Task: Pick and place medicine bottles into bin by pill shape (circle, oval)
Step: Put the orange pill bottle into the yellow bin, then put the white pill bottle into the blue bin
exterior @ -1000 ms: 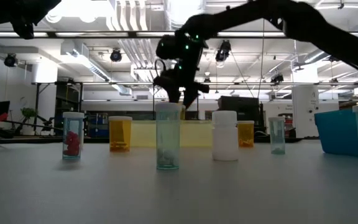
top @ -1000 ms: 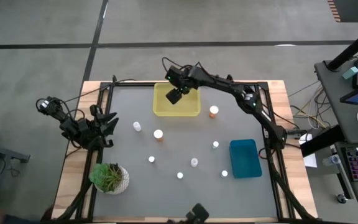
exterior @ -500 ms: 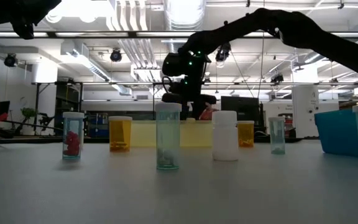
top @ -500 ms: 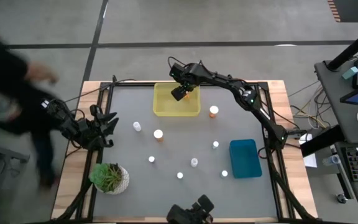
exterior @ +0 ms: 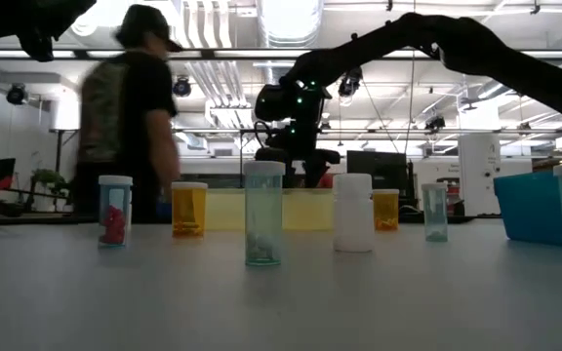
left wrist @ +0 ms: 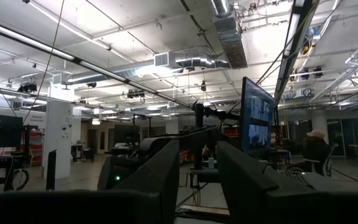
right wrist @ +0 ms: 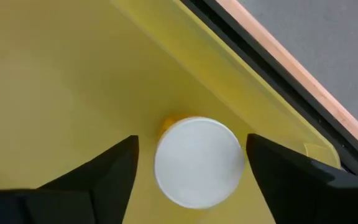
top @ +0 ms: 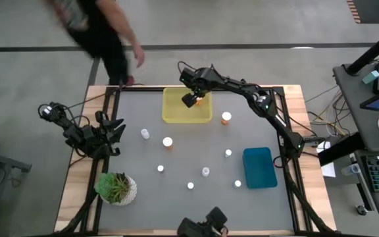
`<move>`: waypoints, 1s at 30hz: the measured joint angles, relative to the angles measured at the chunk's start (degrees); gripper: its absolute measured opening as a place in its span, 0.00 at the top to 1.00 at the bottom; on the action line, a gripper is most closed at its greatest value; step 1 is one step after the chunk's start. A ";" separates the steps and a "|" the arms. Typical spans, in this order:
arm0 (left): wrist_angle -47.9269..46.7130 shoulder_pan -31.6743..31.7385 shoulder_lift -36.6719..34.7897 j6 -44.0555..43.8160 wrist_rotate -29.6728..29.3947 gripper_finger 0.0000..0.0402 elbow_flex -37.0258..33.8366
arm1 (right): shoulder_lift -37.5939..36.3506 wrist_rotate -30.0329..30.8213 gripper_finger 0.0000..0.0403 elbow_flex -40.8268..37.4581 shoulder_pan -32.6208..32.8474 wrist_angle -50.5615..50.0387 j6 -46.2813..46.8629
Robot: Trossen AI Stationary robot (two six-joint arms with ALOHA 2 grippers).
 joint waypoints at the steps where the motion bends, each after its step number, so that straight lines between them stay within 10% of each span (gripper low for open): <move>1: -0.01 0.00 0.00 0.00 0.00 0.77 0.00 | -0.52 0.05 0.26 0.00 0.18 -0.28 0.00; 16: 0.00 0.01 0.00 -0.22 0.00 0.77 0.00 | -15.24 7.24 0.32 -6.11 15.03 -5.23 -0.19; 30: 0.01 0.00 -0.02 -0.35 0.02 0.77 0.02 | -41.19 12.23 0.36 -43.03 35.51 17.23 9.09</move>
